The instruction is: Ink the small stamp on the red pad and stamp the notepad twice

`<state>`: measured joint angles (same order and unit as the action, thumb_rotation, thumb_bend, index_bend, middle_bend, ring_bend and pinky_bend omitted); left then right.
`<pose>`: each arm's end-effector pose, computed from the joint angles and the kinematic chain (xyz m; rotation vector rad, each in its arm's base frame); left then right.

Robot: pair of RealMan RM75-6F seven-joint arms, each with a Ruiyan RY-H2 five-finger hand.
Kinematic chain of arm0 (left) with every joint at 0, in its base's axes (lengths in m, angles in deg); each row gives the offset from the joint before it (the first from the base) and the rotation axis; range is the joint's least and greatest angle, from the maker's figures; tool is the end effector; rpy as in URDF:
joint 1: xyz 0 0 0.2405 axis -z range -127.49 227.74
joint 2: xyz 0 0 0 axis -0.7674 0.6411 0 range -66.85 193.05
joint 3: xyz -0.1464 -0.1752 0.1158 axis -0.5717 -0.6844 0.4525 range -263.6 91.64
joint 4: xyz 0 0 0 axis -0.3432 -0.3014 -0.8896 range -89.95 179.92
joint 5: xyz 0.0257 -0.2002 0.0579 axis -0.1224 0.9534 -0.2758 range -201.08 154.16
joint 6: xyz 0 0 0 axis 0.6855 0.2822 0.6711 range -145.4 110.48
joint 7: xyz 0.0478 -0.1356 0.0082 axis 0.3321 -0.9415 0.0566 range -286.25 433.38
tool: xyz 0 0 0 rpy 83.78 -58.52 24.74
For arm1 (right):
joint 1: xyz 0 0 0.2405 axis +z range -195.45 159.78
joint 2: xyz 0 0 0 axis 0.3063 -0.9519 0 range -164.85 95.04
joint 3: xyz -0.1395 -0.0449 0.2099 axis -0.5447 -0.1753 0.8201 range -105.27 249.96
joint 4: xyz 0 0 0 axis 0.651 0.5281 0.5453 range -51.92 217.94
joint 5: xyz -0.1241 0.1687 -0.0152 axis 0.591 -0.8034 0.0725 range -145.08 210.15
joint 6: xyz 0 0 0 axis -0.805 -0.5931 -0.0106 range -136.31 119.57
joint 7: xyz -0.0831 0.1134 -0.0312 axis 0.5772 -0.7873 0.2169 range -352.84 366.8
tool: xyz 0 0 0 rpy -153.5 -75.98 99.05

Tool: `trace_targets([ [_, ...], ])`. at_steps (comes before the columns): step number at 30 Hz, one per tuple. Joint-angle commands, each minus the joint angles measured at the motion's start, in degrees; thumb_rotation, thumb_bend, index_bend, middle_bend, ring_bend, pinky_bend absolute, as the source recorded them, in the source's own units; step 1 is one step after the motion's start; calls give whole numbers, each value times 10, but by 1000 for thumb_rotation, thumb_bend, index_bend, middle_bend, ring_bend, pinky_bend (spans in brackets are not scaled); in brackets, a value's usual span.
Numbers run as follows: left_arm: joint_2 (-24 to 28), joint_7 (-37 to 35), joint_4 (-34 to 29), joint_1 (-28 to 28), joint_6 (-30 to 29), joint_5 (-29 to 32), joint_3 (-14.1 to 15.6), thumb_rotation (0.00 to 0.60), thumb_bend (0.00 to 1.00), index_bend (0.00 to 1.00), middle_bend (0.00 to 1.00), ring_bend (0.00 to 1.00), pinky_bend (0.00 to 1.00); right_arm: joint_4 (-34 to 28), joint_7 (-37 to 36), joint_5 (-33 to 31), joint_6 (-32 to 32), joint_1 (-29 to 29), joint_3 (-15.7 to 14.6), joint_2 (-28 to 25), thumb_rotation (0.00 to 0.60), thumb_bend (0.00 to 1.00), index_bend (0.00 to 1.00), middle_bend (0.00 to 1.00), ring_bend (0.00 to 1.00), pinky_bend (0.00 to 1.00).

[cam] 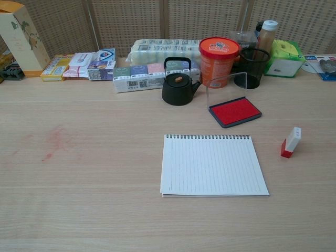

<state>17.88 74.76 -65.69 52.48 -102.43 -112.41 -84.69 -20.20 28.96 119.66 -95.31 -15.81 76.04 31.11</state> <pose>-0.2713 0.1500 0.2165 -1.4477 -0.9427 -0.8261 -0.2720 -0.1668 0.1409 1.4131 -0.7714 0.7873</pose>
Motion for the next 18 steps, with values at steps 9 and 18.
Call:
trace_targets([
  [9, 5, -7, -2, -3, -4, -8, 3, 600, 0, 0, 0, 0, 3, 69, -40, 29, 3, 15, -3, 40, 600, 0, 62, 0, 0, 65],
  [18, 8, -21, -1, -5, -9, -6, 1, 600, 0, 0, 0, 0, 3, 170, -105, 58, 3, 42, 3, 108, 600, 208, 158, 238, 271, 336],
])
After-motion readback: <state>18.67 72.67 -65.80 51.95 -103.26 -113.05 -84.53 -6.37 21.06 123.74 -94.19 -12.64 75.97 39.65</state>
